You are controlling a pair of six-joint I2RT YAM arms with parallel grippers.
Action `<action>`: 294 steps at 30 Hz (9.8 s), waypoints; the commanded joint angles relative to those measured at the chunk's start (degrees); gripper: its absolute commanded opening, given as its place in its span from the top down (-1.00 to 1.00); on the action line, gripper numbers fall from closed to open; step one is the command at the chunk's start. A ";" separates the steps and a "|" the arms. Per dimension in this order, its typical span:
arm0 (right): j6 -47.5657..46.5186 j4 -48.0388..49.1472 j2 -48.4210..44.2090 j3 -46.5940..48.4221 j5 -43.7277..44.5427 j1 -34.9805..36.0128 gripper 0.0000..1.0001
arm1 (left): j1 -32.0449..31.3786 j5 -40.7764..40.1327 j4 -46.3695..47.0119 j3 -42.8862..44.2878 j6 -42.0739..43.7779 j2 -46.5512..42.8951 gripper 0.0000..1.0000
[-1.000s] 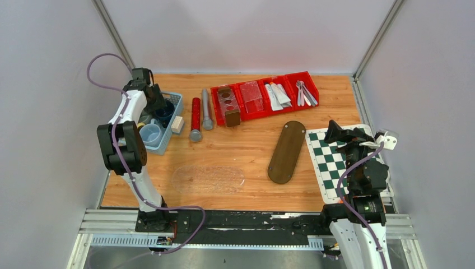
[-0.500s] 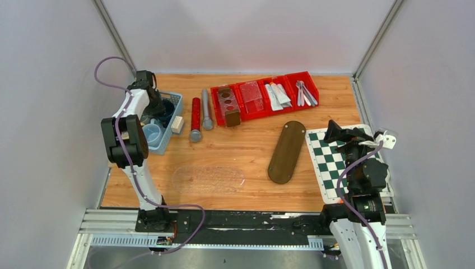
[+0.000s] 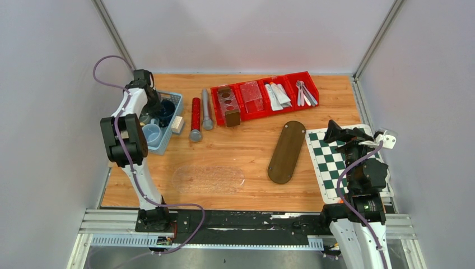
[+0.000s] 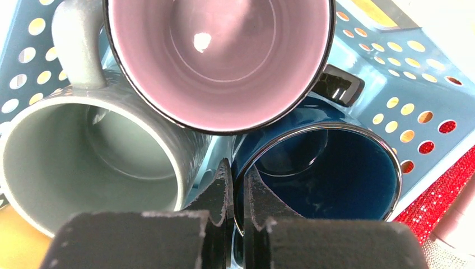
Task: Prepare toiletry sets of a toothbrush and toothpaste on the tray
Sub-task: Pick up the cup from the storage box, then place the cup on the tray, then adjust the cup on the tray, then pick up the cup from the storage box.
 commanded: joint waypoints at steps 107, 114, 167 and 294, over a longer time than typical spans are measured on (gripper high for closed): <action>0.56 2.71 -5.64 -1.05 0.64 1.65 -1.00 | -23.92 1.54 -25.88 -29.85 -10.91 -48.42 -0.20; 0.42 2.56 -6.16 -0.96 0.55 1.65 -1.00 | -33.88 -1.85 -21.12 -30.20 -16.95 -43.18 -0.17; -3.03 2.84 -10.07 -1.09 3.07 3.21 -1.00 | -34.22 -8.85 -21.47 -41.03 -55.72 -45.55 1.00; -6.03 4.58 -11.29 -2.72 0.31 6.95 -1.00 | 4.63 -10.92 2.92 19.52 -9.15 4.25 1.00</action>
